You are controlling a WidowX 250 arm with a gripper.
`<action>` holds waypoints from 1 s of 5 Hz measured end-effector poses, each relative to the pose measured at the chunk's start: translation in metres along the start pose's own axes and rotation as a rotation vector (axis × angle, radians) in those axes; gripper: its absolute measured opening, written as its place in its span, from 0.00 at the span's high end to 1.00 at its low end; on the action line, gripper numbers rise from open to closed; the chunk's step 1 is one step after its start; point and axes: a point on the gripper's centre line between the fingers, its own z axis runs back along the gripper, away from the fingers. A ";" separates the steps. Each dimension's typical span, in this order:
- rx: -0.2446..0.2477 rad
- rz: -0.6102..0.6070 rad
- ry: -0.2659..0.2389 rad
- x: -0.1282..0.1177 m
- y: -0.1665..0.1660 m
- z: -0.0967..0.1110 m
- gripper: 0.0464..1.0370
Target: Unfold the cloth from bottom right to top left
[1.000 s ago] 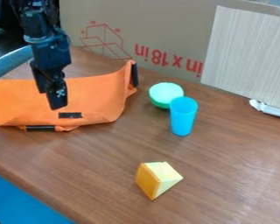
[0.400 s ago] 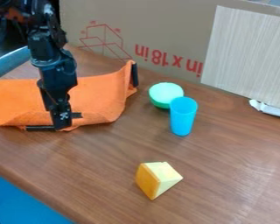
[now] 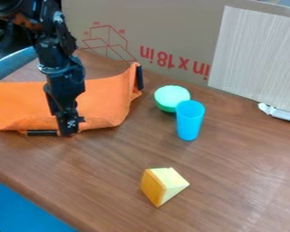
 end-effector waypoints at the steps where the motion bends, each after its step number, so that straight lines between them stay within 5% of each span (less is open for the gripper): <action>1: -0.005 0.010 0.003 0.004 -0.002 0.001 0.04; 5: -0.020 0.033 0.056 0.006 0.016 -0.013 0.09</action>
